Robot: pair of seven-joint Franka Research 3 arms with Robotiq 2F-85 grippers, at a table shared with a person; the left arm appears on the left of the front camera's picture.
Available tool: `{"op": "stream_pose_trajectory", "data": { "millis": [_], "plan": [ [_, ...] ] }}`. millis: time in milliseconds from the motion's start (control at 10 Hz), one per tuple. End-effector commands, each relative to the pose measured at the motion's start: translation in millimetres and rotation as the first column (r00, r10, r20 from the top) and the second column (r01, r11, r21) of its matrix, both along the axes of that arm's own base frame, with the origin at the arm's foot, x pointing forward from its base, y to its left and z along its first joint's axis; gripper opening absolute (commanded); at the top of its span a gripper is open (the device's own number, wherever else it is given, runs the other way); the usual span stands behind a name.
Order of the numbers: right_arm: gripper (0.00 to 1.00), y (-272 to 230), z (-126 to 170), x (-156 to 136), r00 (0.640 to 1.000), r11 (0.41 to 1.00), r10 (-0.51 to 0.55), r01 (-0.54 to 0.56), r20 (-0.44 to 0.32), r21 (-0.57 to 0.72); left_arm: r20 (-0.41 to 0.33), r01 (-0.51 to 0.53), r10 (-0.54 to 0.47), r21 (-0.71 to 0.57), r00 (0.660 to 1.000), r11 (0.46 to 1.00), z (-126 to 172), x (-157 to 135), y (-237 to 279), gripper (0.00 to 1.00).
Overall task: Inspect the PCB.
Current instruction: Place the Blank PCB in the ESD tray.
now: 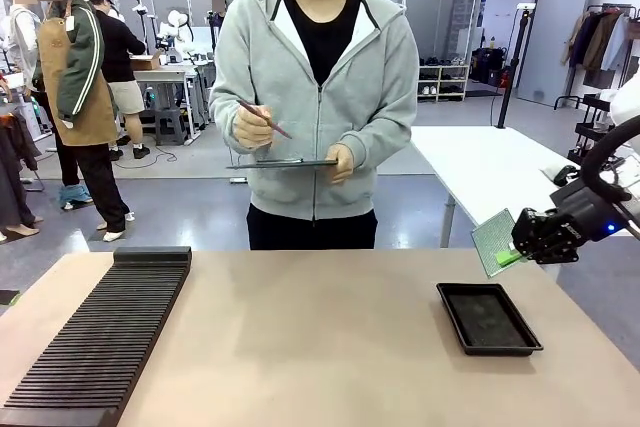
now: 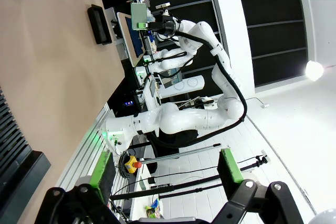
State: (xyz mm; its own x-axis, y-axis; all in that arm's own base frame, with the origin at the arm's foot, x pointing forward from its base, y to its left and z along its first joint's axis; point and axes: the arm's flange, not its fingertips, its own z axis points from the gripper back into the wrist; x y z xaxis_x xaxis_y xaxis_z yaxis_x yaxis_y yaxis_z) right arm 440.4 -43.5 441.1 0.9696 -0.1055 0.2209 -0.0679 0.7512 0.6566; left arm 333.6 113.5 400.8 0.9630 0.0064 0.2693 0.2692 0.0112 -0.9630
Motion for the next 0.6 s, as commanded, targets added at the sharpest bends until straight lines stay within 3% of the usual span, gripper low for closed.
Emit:
{"op": "stream_pose_trajectory", "data": {
  "millis": [0, 100, 500],
  "plan": [
    [0.03, -2, -19, 19, 0.998, 0.998, -0.055, 0.056, 0.009, -0.038, -0.002, 0.000, 0.000, 0.001, 1.000, 1.000, 0, -1, 1, 1.00],
    [0.03, -4, -33, 35, 0.999, 0.999, -0.039, 0.039, -0.023, 0.008, -0.002, 0.000, 0.000, 0.001, 1.000, 1.000, 0, -1, 1, 1.00],
    [0.03, -2, -69, 60, 0.989, 0.993, -0.099, 0.091, -0.110, -0.076, -0.002, 0.000, 0.000, 0.001, 1.000, 1.000, 0, -1, 1, 1.00]
  ]
}}
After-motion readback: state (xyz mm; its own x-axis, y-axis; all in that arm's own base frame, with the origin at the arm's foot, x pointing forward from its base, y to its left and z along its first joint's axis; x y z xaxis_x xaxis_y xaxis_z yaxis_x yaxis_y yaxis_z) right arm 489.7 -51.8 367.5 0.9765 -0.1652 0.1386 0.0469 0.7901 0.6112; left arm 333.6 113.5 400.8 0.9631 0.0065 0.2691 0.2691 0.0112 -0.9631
